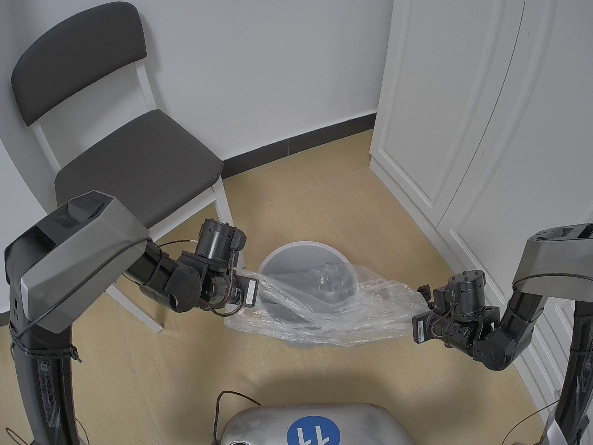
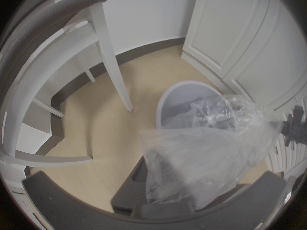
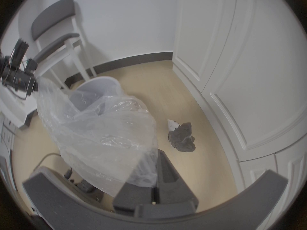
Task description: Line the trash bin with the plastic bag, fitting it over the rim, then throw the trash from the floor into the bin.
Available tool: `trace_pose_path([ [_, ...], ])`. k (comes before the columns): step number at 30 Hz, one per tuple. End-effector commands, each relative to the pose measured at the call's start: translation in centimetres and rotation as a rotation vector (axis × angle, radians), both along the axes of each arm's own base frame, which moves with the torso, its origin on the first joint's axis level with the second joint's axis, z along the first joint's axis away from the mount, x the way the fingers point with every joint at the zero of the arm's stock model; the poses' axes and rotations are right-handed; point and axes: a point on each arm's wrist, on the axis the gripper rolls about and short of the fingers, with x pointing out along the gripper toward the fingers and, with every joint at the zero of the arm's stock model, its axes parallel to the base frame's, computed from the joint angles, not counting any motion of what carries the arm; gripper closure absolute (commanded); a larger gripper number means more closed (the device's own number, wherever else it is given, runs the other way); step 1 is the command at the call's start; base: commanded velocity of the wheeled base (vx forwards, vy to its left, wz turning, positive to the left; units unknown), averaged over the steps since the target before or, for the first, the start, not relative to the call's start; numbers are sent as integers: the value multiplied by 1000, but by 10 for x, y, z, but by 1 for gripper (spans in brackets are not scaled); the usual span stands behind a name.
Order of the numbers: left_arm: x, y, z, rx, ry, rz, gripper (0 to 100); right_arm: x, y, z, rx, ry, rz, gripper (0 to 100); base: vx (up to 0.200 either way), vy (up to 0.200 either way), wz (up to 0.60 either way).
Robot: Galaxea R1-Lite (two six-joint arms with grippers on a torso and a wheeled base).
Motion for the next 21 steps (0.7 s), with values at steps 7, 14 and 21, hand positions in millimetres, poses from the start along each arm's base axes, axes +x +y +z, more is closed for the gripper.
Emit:
trace_pose_path([
  [7, -16, -7, -13, 27, 63, -58, 100, -19, 2, -7, -54, 53, 59, 100, 0, 0, 0],
  [14, -14, -7, -15, 34, 68, -55, 100, -17, 5, -17, -65, 75, 64, 100, 0, 0, 0],
  [21, 11, -3, -28, 13, -15, -4, 100, 9, 23, -47, 4, -17, 34, 100, 0, 0, 0],
])
